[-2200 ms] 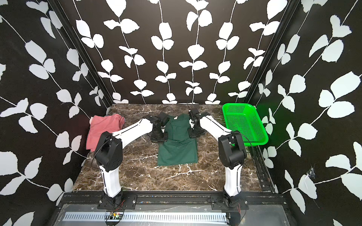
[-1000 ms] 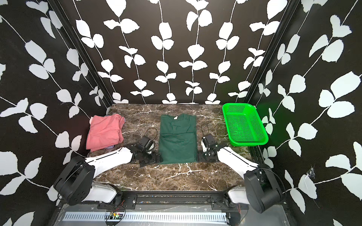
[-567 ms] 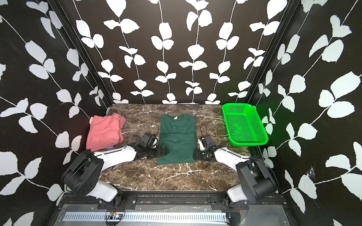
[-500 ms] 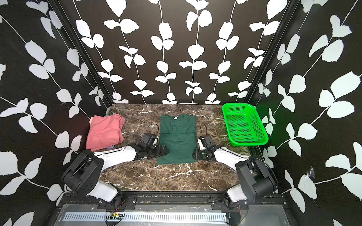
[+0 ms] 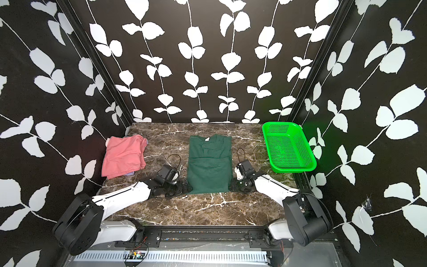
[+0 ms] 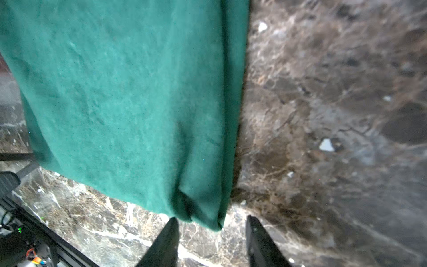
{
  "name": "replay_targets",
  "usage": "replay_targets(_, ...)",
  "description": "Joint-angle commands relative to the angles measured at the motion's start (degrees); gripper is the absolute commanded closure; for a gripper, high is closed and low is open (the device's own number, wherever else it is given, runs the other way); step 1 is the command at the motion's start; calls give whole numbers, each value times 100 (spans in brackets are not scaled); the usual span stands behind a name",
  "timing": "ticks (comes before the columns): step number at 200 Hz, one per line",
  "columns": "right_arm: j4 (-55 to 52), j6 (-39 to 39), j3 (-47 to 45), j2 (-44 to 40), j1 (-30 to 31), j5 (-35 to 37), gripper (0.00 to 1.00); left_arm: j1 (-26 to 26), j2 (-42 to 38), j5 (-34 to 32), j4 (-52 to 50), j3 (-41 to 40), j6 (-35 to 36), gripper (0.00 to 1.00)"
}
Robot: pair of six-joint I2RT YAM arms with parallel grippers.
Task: Fold and stack t-shirts
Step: Fold the T-shirt.
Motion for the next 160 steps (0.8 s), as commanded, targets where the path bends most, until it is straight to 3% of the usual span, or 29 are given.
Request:
replay_targets(1, 347, 149, -220, 310, 30, -173, 54, -15, 210, 81, 6, -299, -142, 1)
replay_targets(61, 742, 316, -248, 658, 35, -402, 52, -121, 889, 312, 211, 52, -23, 2)
replay_targets(78, 665, 337, -221, 671, 40, -412, 59, -126, 976, 377, 174, 145, 7, 8)
replay_targets(87, 581, 341, -201, 661, 40, -390, 64, -130, 1010, 412, 116, 168, 24, 17)
replay_targets(96, 476, 333, -186, 624, 49, -393, 72, -130, 1016, 486, 112, 169, 33, 38)
replay_targets(102, 377, 326, -165, 586, 49, -386, 78, -132, 1011, 529, 110, 171, 36, 56)
replay_targets(110, 212, 316, -139, 512, 56, -382, 87, -130, 982, 542, 25, 183, 25, 99)
replay_targets(119, -3, 298, -97, 379, 62, -405, 100, -137, 912, 520, -171, 226, 21, 100)
replay_targets(160, -1295, 259, 211, -518, 156, -462, 100, -136, 297, 544, -1011, 557, 39, 100)
